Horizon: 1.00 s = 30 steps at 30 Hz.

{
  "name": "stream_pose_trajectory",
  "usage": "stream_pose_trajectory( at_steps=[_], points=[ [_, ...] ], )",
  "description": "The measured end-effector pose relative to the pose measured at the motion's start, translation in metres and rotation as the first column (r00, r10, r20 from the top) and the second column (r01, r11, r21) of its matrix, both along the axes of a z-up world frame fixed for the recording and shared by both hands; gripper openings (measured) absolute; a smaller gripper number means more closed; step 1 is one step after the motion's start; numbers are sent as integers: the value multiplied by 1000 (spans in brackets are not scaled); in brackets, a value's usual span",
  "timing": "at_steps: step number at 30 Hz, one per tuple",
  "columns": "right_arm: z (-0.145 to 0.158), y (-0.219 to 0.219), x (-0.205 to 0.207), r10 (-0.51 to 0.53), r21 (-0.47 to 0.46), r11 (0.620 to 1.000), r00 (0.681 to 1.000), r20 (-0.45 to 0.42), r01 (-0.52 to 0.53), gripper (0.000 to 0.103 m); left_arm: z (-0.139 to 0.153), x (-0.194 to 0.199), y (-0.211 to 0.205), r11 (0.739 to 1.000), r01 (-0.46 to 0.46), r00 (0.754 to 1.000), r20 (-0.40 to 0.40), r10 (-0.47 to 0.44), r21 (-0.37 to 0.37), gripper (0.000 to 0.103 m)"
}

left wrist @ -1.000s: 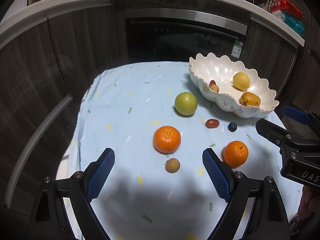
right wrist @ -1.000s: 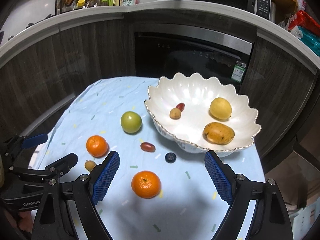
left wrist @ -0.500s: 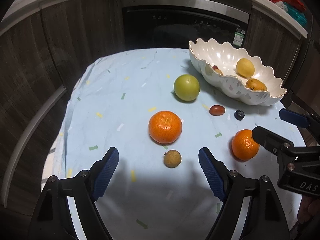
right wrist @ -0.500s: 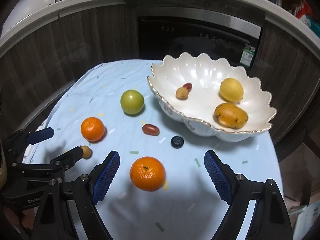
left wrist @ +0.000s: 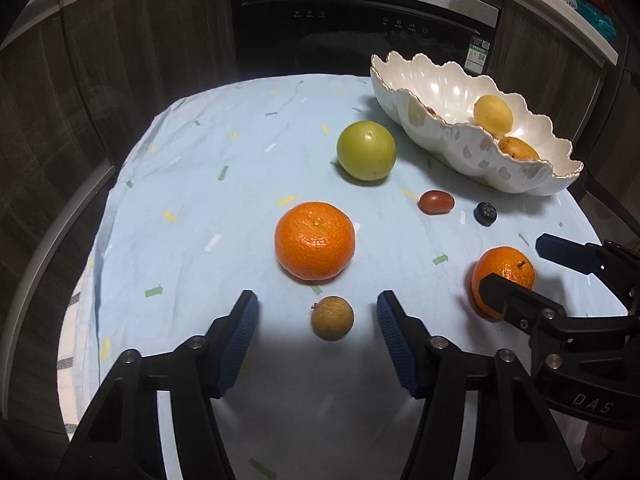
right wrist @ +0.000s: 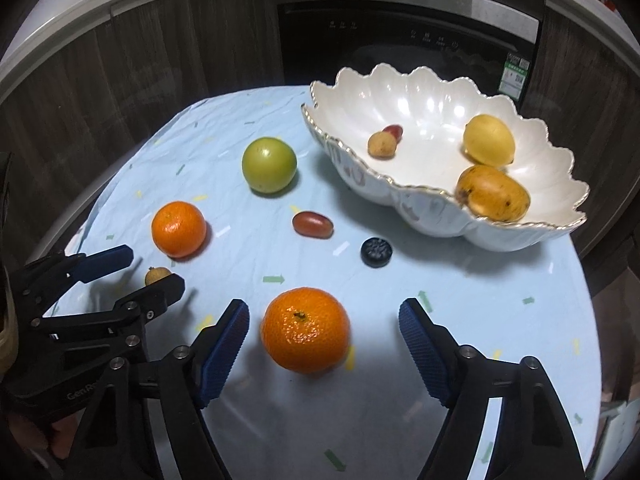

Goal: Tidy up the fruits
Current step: 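Close the left gripper on the small brown kiwi while the right gripper grasps a mandarin, then carry the kiwi and mandarin into the white bowl and open both grippers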

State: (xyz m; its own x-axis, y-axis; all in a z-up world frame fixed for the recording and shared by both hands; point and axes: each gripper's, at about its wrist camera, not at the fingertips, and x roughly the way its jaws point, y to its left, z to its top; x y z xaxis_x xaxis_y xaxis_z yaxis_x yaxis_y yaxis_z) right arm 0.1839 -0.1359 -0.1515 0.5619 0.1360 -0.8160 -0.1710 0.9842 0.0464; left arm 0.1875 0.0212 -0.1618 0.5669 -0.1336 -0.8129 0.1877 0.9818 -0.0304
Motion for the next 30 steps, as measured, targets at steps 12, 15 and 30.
stream_pose_trajectory(
  at_steps=[12,15,30],
  points=[
    [-17,4,4,26,28,999,998,-53,-24,49,-7,2,-1,1000,7,1000,-12,-7,1,31],
    [-17,3,4,25,28,999,998,-51,-23,48,-7,3,-1,1000,11,1000,-14,-11,0,23],
    [5,-1,-1,11,27,1000,1000,-9,-11,48,12,-4,-4,1000,14,1000,13,-14,3,22]
  ],
)
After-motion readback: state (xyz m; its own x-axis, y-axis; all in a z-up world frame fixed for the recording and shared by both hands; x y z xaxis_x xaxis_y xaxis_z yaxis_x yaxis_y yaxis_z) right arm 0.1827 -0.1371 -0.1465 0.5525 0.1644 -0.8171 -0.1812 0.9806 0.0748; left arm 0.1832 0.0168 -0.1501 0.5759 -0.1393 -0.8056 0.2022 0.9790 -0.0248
